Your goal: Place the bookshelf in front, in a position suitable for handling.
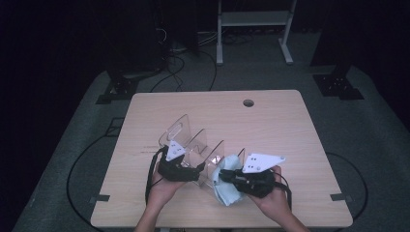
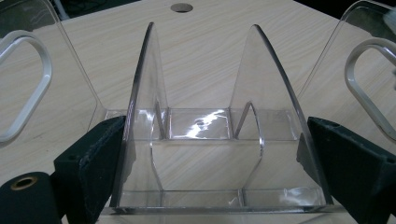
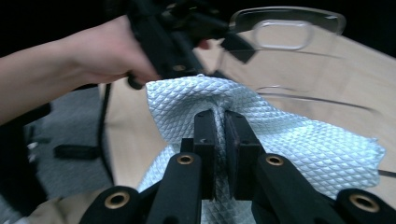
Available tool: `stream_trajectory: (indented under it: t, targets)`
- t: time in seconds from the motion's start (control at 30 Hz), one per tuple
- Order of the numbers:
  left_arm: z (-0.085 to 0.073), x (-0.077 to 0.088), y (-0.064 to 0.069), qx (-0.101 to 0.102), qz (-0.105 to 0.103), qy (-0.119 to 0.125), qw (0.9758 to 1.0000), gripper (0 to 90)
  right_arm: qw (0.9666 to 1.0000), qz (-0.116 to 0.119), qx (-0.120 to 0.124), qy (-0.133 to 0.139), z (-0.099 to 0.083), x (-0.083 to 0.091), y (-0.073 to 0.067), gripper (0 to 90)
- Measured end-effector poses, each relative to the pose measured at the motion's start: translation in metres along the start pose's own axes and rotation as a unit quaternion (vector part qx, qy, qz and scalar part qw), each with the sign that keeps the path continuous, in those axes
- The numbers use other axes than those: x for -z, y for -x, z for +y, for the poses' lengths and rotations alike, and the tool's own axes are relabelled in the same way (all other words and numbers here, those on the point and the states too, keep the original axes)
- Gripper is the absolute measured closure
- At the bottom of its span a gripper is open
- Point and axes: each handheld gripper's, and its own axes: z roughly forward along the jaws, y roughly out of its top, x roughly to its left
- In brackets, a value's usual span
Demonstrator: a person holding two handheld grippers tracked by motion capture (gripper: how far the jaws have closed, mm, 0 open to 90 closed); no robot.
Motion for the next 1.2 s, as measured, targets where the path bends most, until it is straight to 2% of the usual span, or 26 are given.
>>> stream_trajectory:
  t: [0.1,0.27,0.43,0.5,0.57,0.63,0.7,0.73,0.8,0.87,1.03,1.13,1.2]
  targets:
    - [0.000,0.000,0.000,-0.003,-0.001,0.002,1.0000,8.2,1.0000,0.001,0.005,-0.003,0.000,-0.001,-0.002,83.7]
    - [0.001,-0.001,0.001,-0.005,-0.005,0.001,1.0000,7.9,0.9999,-0.007,-0.015,0.004,-0.002,0.004,0.012,83.9]
    - [0.001,-0.001,0.002,-0.003,-0.005,0.004,1.0000,7.7,0.9996,-0.019,-0.019,0.008,-0.002,0.007,0.018,83.8]
    - [0.001,-0.001,0.002,-0.002,-0.005,0.003,1.0000,7.8,0.9994,-0.025,-0.021,0.009,-0.003,0.007,0.015,83.7]
    - [0.001,-0.002,0.002,-0.002,-0.005,0.003,1.0000,7.8,0.9998,-0.007,-0.018,0.009,-0.004,0.005,0.009,83.8]
    - [0.002,-0.002,0.002,-0.002,-0.004,0.002,1.0000,7.8,0.9999,0.002,-0.007,0.008,-0.006,0.002,-0.002,83.7]
    - [0.001,-0.001,0.002,-0.003,-0.005,0.003,1.0000,7.8,1.0000,-0.001,0.006,0.003,-0.006,-0.001,-0.010,83.7]
    - [0.001,-0.001,0.002,-0.003,-0.006,0.004,1.0000,7.8,0.9999,-0.005,0.012,0.003,-0.006,-0.001,-0.011,83.8]
    - [0.001,-0.001,0.002,-0.003,-0.006,0.005,1.0000,7.7,1.0000,0.000,0.006,0.003,-0.005,0.000,-0.007,83.8]
    - [0.001,-0.002,0.003,-0.003,-0.006,0.006,1.0000,7.6,0.9998,-0.016,0.004,0.006,-0.005,0.003,-0.003,83.8]
    - [0.002,-0.002,0.003,-0.001,-0.009,0.006,0.9999,7.3,0.9995,-0.029,-0.001,0.010,-0.008,0.005,-0.005,83.9]
    - [0.002,-0.001,0.002,0.000,-0.012,0.007,0.9999,7.3,1.0000,-0.005,-0.001,0.006,-0.011,0.001,-0.012,83.9]
    - [0.003,0.000,0.002,0.000,-0.016,0.010,0.9998,7.3,0.9999,-0.008,0.012,0.000,-0.013,-0.001,-0.016,84.0]
